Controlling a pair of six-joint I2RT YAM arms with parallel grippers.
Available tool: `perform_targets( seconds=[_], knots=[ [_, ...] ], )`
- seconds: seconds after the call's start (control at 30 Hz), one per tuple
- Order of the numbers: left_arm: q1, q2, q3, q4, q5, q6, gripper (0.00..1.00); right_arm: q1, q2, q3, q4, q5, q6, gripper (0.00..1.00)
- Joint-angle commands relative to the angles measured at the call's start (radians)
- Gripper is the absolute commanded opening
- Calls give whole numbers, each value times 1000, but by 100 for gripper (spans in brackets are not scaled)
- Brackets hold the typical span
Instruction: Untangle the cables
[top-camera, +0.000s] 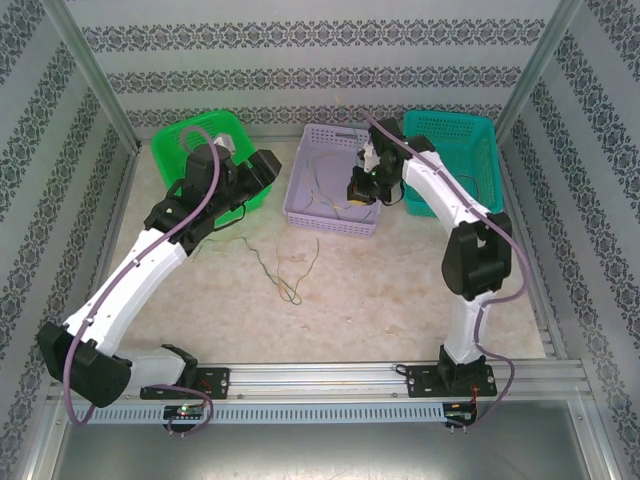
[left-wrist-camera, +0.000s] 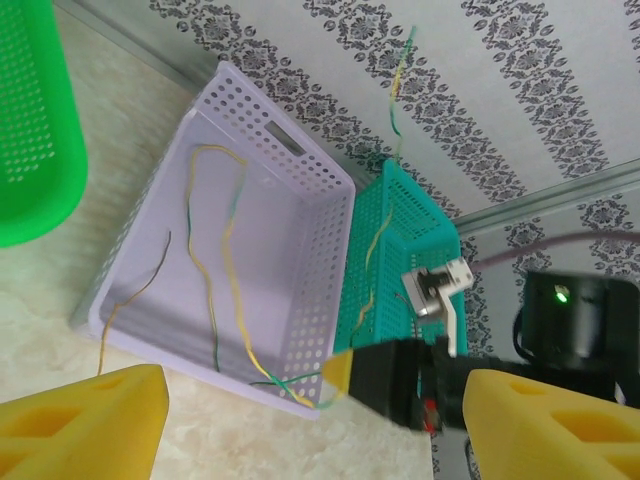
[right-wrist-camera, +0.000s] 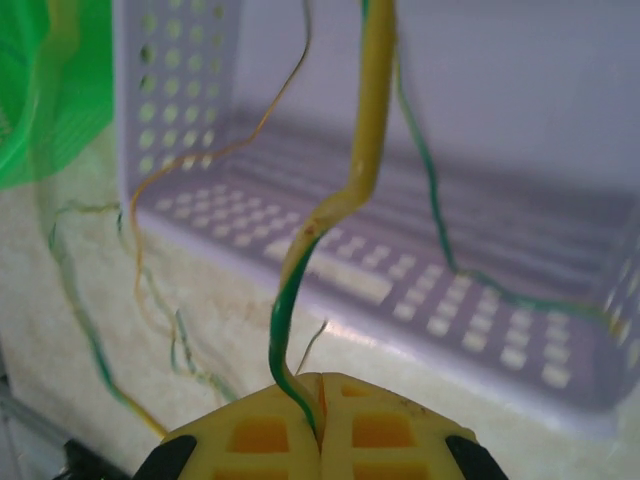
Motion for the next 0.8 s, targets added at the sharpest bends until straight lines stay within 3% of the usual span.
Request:
perform_targets(
  seconds=[0.0, 0.3, 0.37, 0.43, 0.5, 0.6, 0.77],
  knots=[
    [3, -42, -24, -58, -18, 3, 77, -3, 89, 92, -23, 100, -30, 0],
    [-3, -103, -113, -62, -24, -33, 75, 28, 264, 199, -172, 234, -148, 0],
    [-2, -106, -120, -65, -24, -34, 75, 30, 261, 182, -177, 254, -157, 12],
    [-3, -103, -123, -67, -20, -35, 75, 29, 241, 170, -176, 285, -165, 32],
    [-2, -98, -120, -68, -16, -37, 75, 31, 213, 167, -170, 312, -173, 43],
    [-3, -86, -112, -77, -16, -38, 75, 33, 181, 202, -186, 336, -178, 49],
    [-2, -62, -85, -183, -67, -56, 75, 35, 132, 269, -209, 362, -174, 51]
  ],
)
